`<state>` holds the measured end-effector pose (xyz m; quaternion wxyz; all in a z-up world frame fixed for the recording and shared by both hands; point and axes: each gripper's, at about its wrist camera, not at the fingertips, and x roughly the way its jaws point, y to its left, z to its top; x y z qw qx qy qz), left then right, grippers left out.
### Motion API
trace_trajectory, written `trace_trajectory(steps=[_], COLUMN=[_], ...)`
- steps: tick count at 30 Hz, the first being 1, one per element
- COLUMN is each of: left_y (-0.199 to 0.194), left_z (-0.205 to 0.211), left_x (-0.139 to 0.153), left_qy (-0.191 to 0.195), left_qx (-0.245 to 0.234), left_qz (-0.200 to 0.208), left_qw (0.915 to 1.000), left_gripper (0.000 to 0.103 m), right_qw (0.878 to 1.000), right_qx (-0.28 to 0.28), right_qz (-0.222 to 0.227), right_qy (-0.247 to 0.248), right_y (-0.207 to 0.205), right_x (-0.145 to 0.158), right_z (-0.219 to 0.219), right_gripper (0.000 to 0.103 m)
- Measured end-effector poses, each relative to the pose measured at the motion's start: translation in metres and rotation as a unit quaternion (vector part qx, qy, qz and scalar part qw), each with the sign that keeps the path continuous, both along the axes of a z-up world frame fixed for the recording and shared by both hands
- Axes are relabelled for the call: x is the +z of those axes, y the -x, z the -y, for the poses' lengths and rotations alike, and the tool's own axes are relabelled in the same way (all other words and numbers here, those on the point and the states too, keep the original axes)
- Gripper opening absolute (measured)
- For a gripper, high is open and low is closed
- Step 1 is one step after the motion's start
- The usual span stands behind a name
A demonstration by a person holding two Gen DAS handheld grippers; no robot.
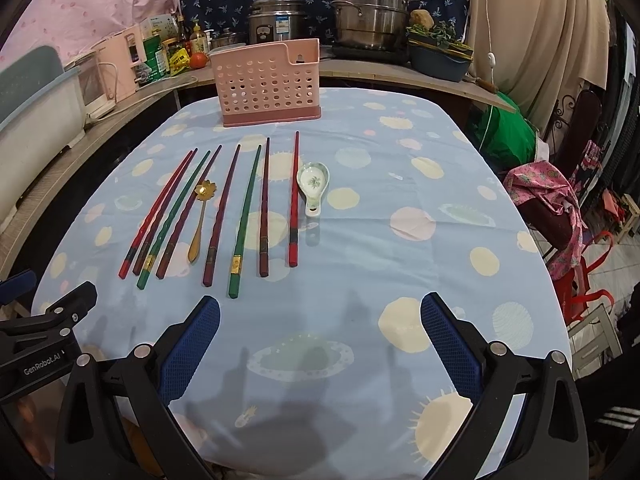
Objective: Organize utensils
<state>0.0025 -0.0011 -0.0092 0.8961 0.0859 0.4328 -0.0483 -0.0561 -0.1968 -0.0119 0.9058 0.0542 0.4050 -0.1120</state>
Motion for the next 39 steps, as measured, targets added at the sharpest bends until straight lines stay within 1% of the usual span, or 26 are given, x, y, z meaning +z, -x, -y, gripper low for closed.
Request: trace_trajectory(steps=[39], left_y=[-0.0031], left_z=[0.0008], left_x=[-0.0036], left_qy=[-0.005], left_qx=[0.001], left_qz=[-0.004], left_qw=[1.0], left_gripper=[0.094], right_qw=[1.0], right_qx=[-0.002], right_qz=[0.0], right_qy=[0.002], right_y=[-0.0026], right_x=[-0.0003], right_z=[0.0042], right_gripper=[0.096])
